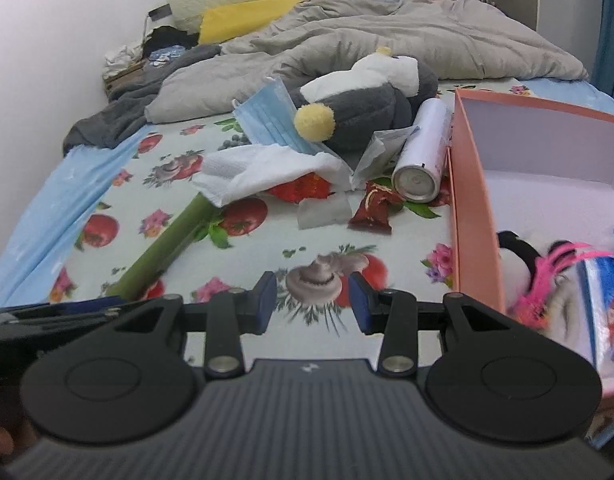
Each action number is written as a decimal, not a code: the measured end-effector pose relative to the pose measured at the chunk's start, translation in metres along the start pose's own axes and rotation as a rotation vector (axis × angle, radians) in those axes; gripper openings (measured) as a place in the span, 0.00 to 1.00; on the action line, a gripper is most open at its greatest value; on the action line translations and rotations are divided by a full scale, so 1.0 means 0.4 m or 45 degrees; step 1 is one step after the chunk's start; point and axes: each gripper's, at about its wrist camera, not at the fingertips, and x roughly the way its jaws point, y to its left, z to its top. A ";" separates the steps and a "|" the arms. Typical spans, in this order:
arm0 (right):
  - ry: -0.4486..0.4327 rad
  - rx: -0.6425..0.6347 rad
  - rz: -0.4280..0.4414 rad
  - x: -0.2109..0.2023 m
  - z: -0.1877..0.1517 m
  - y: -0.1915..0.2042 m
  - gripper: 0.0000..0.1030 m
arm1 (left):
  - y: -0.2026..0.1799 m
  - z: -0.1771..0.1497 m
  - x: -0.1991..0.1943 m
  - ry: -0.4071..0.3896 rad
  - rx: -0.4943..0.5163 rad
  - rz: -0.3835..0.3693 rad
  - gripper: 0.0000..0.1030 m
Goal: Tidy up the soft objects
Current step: 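Grasp the red snack packet with the right gripper while the left approaches the white wipe, then pinch the white wipe with the left gripper and lift it, then carry the wipe and snack packet into the pink box with both grippers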
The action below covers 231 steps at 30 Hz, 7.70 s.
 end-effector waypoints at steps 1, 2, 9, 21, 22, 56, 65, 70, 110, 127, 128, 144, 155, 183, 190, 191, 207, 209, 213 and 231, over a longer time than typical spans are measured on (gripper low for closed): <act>-0.004 0.001 -0.014 0.014 0.006 0.001 0.41 | -0.002 0.009 0.018 0.001 0.022 0.008 0.52; -0.008 0.008 -0.022 0.028 0.012 0.002 0.41 | -0.004 0.019 0.036 0.000 0.044 0.015 0.52; -0.015 0.126 -0.106 0.126 0.049 -0.031 0.40 | -0.010 0.100 0.164 -0.012 0.181 0.056 0.52; -0.068 0.161 -0.298 0.267 0.092 -0.046 0.40 | -0.006 0.189 0.350 -0.016 0.367 0.132 0.50; -0.073 0.170 -0.308 0.274 0.094 -0.048 0.40 | -0.009 0.192 0.358 -0.021 0.381 0.142 0.49; -0.075 0.250 -0.345 0.263 0.091 -0.060 0.27 | -0.031 0.213 0.301 -0.067 0.232 0.108 0.02; -0.094 0.137 -0.247 0.125 0.039 -0.032 0.27 | -0.051 0.116 0.122 -0.106 0.129 0.089 0.02; -0.101 0.079 -0.202 0.047 -0.003 -0.021 0.27 | -0.055 0.038 0.023 -0.116 0.085 0.069 0.02; 0.218 -0.131 0.005 0.006 -0.207 -0.023 0.41 | 0.008 -0.210 -0.048 0.008 0.048 -0.013 0.77; 0.228 -0.168 0.007 0.051 -0.217 -0.022 0.40 | 0.001 -0.204 0.110 0.107 0.204 0.091 0.71; 0.228 -0.171 0.004 0.050 -0.217 -0.022 0.40 | -0.001 -0.206 0.112 0.103 0.214 0.102 0.66; 0.216 -0.185 0.013 0.028 -0.211 -0.022 0.31 | 0.003 -0.222 0.076 0.091 0.016 0.062 0.06; 0.090 -0.168 0.042 -0.073 -0.151 -0.023 0.31 | -0.016 -0.192 -0.044 -0.025 -0.024 0.036 0.05; -0.252 -0.145 0.122 -0.427 -0.025 -0.039 0.31 | -0.181 -0.102 -0.417 -0.364 0.054 -0.163 0.05; -0.260 -0.101 0.066 -0.482 -0.005 -0.102 0.31 | -0.259 -0.082 -0.448 -0.370 0.112 -0.244 0.05; -0.268 -0.095 0.056 -0.493 -0.003 -0.116 0.31 | -0.276 -0.081 -0.453 -0.373 0.126 -0.263 0.05; -0.250 0.109 -0.153 -0.487 -0.022 -0.372 0.31 | -0.520 -0.048 -0.370 -0.283 0.275 -0.504 0.05; -0.236 0.128 -0.172 -0.468 -0.026 -0.398 0.31 | -0.544 -0.035 -0.330 -0.249 0.287 -0.519 0.05; -0.204 0.166 -0.193 -0.423 -0.026 -0.445 0.31 | -0.587 -0.006 -0.245 -0.193 0.308 -0.543 0.05; -0.003 0.253 -0.177 -0.200 0.009 -0.570 0.31 | -0.716 0.098 0.124 0.093 0.339 -0.585 0.05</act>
